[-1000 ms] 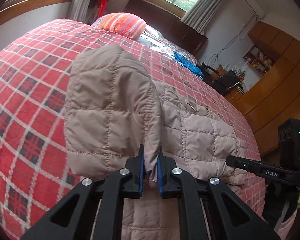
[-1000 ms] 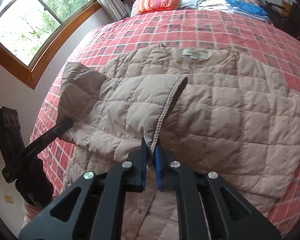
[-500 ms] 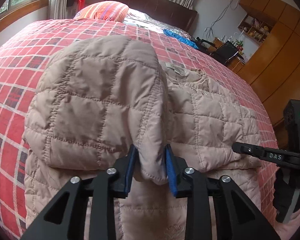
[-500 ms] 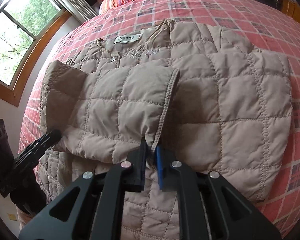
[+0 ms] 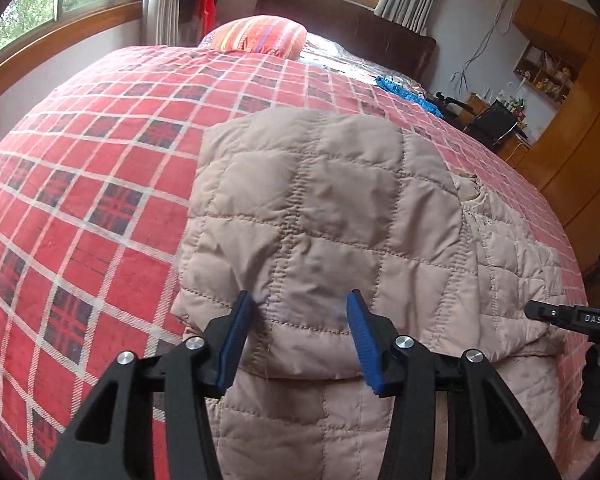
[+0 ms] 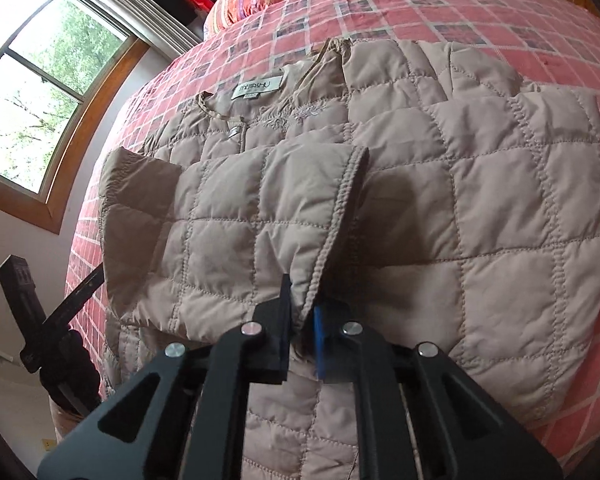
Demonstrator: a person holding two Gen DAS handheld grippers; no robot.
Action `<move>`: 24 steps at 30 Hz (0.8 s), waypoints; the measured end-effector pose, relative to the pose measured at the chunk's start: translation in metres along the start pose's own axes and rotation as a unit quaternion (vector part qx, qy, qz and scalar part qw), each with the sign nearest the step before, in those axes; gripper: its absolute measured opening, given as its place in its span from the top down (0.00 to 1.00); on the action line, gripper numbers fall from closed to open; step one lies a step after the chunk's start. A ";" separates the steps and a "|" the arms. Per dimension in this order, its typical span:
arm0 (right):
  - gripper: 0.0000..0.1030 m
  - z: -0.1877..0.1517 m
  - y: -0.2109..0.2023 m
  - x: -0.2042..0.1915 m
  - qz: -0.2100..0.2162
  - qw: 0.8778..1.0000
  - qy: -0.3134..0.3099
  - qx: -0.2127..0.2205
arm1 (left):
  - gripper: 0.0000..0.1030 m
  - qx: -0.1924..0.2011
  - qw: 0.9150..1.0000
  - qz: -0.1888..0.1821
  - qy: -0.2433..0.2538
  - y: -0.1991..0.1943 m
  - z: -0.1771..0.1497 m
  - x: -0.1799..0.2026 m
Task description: Fold large clothes
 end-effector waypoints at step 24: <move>0.85 -0.012 -0.058 -0.013 -0.103 0.994 -0.021 0.042 | 0.52 0.015 0.998 0.007 0.061 -0.030 -0.004 0.050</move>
Point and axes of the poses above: each gripper's, at about its wrist camera, not at the fingertips, and y roughly the way its jaws point, x to its right, z to its top, the point moved 3 cm from there along y, roughly the way its jaws point, and after that the axes turned 9 degrees about z, right-handed, at the moved point
